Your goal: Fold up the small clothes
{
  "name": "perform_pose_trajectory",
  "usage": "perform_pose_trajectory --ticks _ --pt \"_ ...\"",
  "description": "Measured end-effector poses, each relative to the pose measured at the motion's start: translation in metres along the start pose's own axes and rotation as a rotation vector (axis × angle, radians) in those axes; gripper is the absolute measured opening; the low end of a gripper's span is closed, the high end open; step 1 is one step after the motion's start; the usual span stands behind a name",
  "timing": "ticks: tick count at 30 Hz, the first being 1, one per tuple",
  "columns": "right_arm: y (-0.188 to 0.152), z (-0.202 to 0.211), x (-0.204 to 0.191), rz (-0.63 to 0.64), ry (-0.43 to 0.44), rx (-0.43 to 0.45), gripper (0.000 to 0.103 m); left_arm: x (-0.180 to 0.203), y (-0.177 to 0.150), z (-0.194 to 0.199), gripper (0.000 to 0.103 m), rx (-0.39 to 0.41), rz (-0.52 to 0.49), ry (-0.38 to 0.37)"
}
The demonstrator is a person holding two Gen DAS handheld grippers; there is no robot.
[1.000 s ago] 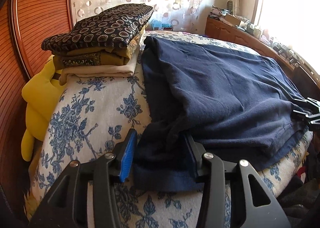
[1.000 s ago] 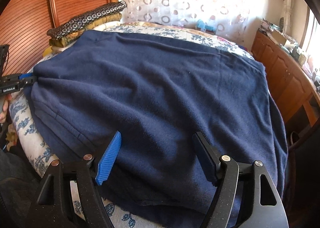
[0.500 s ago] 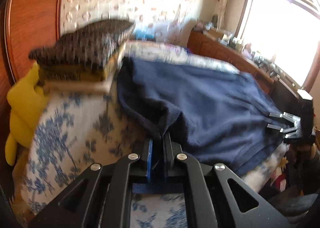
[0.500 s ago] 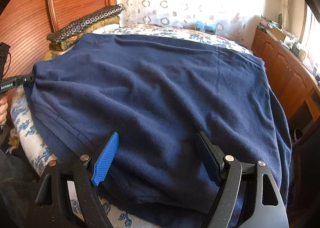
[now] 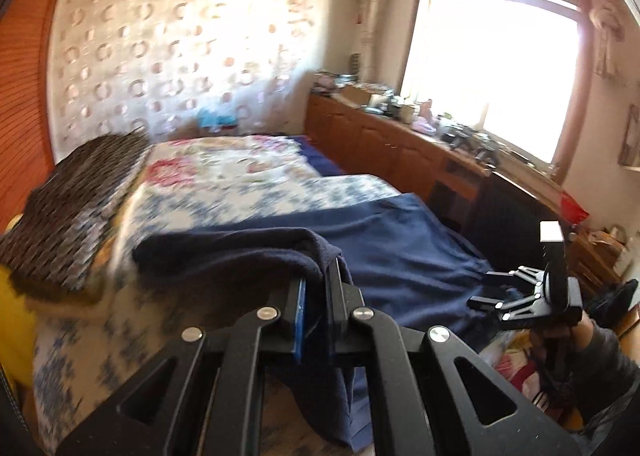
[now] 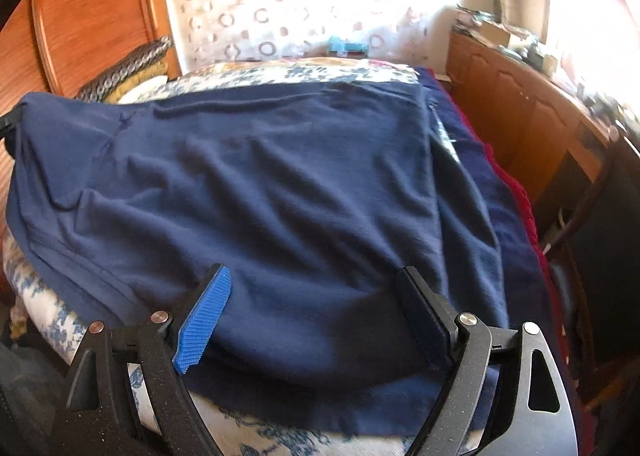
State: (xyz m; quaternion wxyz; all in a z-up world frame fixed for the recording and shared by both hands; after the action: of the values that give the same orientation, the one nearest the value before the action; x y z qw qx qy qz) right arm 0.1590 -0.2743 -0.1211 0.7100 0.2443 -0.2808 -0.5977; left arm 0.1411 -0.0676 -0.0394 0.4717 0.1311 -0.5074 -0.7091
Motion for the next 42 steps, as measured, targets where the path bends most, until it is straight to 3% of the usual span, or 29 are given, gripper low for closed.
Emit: perform_pose_trajectory --ticks 10,15,19,23,29,32,42 --pt "-0.001 0.028 0.038 -0.067 0.001 0.047 0.087 0.085 0.063 -0.071 0.003 -0.069 -0.154 -0.147" --pt "-0.001 0.034 0.055 -0.114 0.002 0.054 0.087 0.127 0.071 -0.093 0.004 -0.105 -0.210 -0.212" --pt "-0.004 0.037 0.064 -0.131 0.000 0.059 0.087 0.141 0.070 -0.110 0.005 -0.145 -0.224 -0.219" --pt "-0.005 0.038 0.068 -0.133 -0.004 0.061 0.087 0.136 0.056 -0.123 0.023 -0.202 -0.231 -0.197" --pt "-0.004 0.036 0.065 -0.130 -0.008 0.059 0.087 0.112 0.034 -0.118 0.035 -0.244 -0.230 -0.158" --pt "-0.001 0.034 0.060 -0.120 -0.007 0.058 0.087 0.089 0.022 -0.112 0.036 -0.254 -0.195 -0.131" --pt "0.024 0.025 0.038 -0.045 0.017 0.086 0.087 -0.016 -0.047 -0.111 0.036 -0.367 -0.090 0.068"
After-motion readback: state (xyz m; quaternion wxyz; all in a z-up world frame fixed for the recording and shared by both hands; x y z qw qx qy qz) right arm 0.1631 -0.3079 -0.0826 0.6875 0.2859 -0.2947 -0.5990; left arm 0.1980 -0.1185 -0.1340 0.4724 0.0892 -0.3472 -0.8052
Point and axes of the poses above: each gripper's, at about its wrist camera, not at the fingertips, and z roughly against the way its jaws point, x to its right, y to its top, the point moved 9 cm from there along -z, roughly the way its jaws point, and after that the axes turned 12 degrees about -y, right-handed, at the moved point
